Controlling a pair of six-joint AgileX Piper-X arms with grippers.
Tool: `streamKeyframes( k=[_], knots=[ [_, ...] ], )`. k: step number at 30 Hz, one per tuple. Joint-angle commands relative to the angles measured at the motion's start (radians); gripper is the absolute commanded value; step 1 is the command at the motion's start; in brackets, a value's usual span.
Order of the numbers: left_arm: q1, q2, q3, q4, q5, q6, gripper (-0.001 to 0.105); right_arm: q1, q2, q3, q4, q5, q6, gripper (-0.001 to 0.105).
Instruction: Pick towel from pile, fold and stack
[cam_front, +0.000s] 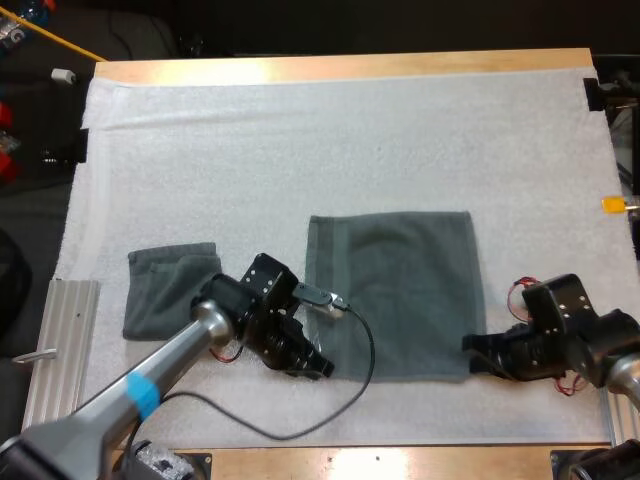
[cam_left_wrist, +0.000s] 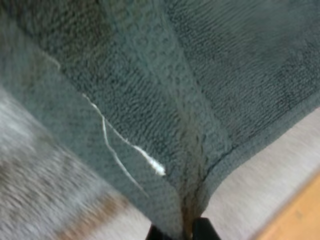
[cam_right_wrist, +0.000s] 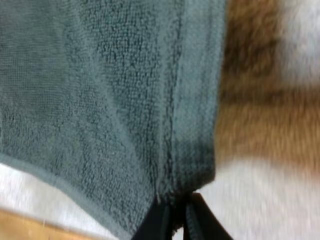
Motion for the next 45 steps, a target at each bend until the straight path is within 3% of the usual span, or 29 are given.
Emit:
streamKeyframes(
  k=[1,5,9,12,18,23,27,34,45],
  knots=[
    [-0.016,-0.029,-0.001,0.041,0.011,0.011,0.0,0.001,-0.032,-0.017,0.058,-0.005,-0.019,0.0],
    [-0.062,-0.105,-0.001,0.039,0.035,0.012,0.0,0.001,-0.102,-0.042,0.099,-0.005,-0.014,0.0],
    [-0.034,-0.103,-0.001,-0.037,0.095,-0.01,0.0,0.001,-0.099,-0.05,0.033,-0.012,0.062,0.0],
    [0.036,-0.079,-0.001,-0.12,0.14,-0.06,0.0,0.001,-0.054,-0.05,-0.07,-0.012,0.144,0.0],
    [0.203,0.017,-0.001,-0.339,0.342,-0.198,0.0,0.001,0.1,-0.05,-0.332,-0.012,0.325,0.0],
    [0.256,0.122,-0.001,-0.456,0.44,-0.289,0.0,-0.032,0.208,-0.05,-0.56,-0.012,0.557,0.0],
    [0.284,0.168,-0.001,-0.509,0.438,-0.318,0.0,-0.083,0.263,-0.05,-0.665,-0.012,0.673,0.0],
    [0.342,0.175,-0.001,-0.624,0.379,-0.354,0.0,-0.124,0.33,-0.05,-0.781,-0.018,0.747,0.0],
    [0.346,0.175,-0.001,-0.685,0.325,-0.354,0.0,-0.123,0.334,-0.05,-0.819,0.019,0.756,0.0]
  ],
)
